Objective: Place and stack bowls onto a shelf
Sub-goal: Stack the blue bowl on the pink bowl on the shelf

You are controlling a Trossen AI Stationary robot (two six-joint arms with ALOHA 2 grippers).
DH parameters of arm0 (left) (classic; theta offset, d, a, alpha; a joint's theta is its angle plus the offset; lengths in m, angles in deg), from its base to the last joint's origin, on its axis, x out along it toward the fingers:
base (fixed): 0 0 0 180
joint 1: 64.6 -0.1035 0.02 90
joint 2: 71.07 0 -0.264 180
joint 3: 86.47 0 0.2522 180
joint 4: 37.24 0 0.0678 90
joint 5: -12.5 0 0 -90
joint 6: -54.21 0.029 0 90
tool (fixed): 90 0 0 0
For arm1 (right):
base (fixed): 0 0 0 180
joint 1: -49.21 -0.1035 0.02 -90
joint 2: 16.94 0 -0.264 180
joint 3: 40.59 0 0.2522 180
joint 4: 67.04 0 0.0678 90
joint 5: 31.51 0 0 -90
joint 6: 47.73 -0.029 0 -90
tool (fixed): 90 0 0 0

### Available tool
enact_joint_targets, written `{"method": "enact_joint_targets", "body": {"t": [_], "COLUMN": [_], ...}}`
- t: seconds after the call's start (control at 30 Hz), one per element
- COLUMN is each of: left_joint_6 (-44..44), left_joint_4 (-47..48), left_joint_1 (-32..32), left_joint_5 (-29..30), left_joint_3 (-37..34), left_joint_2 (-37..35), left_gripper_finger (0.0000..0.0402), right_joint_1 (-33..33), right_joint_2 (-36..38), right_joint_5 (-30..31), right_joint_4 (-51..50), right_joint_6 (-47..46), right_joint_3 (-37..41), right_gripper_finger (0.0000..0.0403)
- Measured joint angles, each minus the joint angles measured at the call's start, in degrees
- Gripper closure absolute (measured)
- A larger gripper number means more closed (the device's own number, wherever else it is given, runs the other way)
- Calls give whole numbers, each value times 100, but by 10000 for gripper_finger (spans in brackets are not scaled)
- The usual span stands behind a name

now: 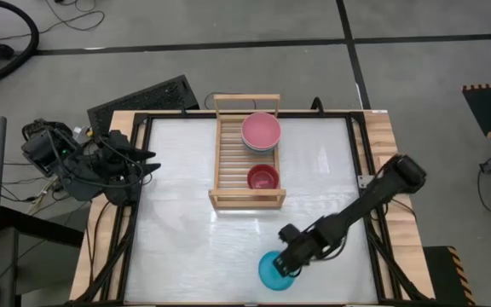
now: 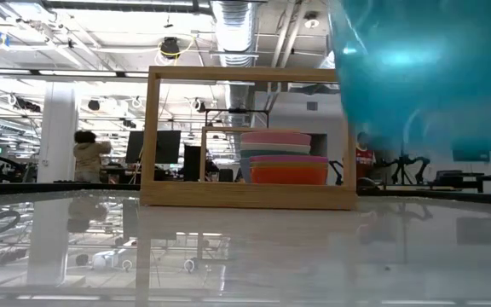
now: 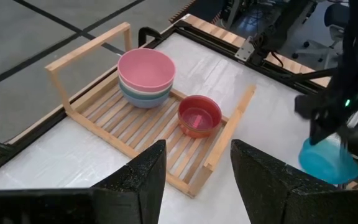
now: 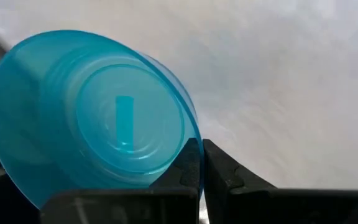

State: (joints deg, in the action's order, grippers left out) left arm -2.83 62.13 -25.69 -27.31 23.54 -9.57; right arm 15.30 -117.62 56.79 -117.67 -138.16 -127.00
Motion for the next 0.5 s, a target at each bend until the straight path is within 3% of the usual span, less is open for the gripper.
{"method": "enact_joint_targets", "body": {"t": [0.17, 0.3, 0.4, 0.5], "left_joint_6": [0, 2, 2, 2], "left_joint_4": [0, 2, 0, 0], "left_joint_1": [-2, 0, -2, 0], "left_joint_5": [65, 81, 85, 85], "left_joint_3": [0, 0, 0, 0], "left_joint_2": [0, 0, 0, 0], "left_gripper_finger": [237, 237, 237, 237], "right_joint_1": [252, 588, 1070, 1809], "right_joint_2": [1220, 2287, 2860, 3209], "right_joint_5": [563, 1687, 2324, 2435], "right_joint_4": [-319, -631, -1070, -1496], "right_joint_6": [93, 229, 371, 666], "right_joint_3": [0, -11, -13, -13], "right_gripper_finger": [381, 380, 381, 381]}}
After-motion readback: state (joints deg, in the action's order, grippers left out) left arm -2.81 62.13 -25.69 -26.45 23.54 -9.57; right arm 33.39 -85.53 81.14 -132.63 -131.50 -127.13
